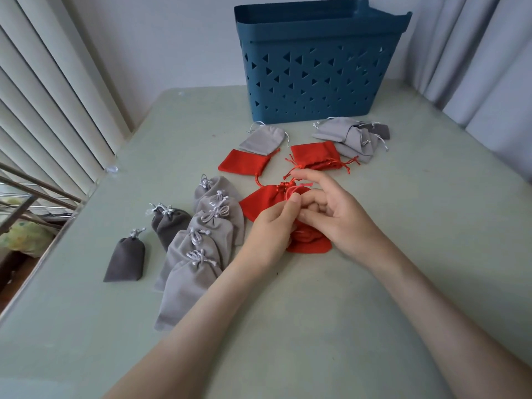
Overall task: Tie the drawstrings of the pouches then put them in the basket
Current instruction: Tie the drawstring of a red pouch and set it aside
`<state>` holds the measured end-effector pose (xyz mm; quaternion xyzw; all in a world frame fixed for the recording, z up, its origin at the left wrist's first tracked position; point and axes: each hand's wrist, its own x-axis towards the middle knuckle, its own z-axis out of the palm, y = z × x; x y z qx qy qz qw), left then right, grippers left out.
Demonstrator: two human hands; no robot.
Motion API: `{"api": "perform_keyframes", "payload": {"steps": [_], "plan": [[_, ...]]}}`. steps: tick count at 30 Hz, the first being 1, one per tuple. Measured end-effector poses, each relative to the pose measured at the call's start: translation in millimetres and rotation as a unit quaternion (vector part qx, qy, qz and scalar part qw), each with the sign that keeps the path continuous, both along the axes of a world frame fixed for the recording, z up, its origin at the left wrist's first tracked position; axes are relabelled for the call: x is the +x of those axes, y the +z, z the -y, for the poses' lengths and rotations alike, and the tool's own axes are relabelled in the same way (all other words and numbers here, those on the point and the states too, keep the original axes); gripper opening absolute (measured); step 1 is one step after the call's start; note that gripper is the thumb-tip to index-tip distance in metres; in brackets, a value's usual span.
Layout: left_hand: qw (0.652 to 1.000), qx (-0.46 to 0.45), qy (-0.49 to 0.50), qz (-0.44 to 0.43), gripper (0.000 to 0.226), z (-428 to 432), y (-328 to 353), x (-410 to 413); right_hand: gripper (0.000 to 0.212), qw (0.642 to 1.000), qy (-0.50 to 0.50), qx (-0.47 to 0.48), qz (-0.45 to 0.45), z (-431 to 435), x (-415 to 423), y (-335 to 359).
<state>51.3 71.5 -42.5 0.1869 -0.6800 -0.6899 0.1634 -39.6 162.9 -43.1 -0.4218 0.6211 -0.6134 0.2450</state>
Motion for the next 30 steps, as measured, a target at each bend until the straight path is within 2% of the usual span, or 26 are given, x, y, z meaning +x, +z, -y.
{"api": "perform_keyframes", "payload": {"steps": [8,12,15,17,21,23,30], "plan": [[0.998,0.052,0.038,-0.008,0.036,2.1,1.9,-3.4,0.068,0.999,-0.03,-0.045,-0.006,0.8,2.6,0.3],[0.998,0.03,0.043,-0.019,0.04,3.3,-0.1,-3.4,0.057,0.996,-0.051,-0.073,0.002,-2.2,2.1,1.7],[0.997,0.021,0.062,-0.028,0.034,4.4,-0.2,-4.3,0.049,0.996,-0.057,-0.065,0.014,-3.4,1.6,2.2],[0.997,0.018,0.058,-0.037,0.033,4.9,-0.5,-4.2,0.043,0.996,-0.071,-0.041,0.02,-2.6,0.4,3.1],[0.999,-0.01,0.037,-0.032,0.036,4.1,1.2,-2.4,0.014,0.997,-0.061,0.033,0.038,-0.7,-0.9,1.9],[0.999,-0.03,0.041,-0.017,0.037,4.9,0.8,-1.7,0.008,0.997,-0.053,0.044,0.026,-0.6,0.2,1.4],[0.999,-0.024,0.019,-0.015,0.034,4.6,3.7,3.2,0.019,0.998,-0.066,-0.018,0.002,0.4,4.9,4.9]]}}
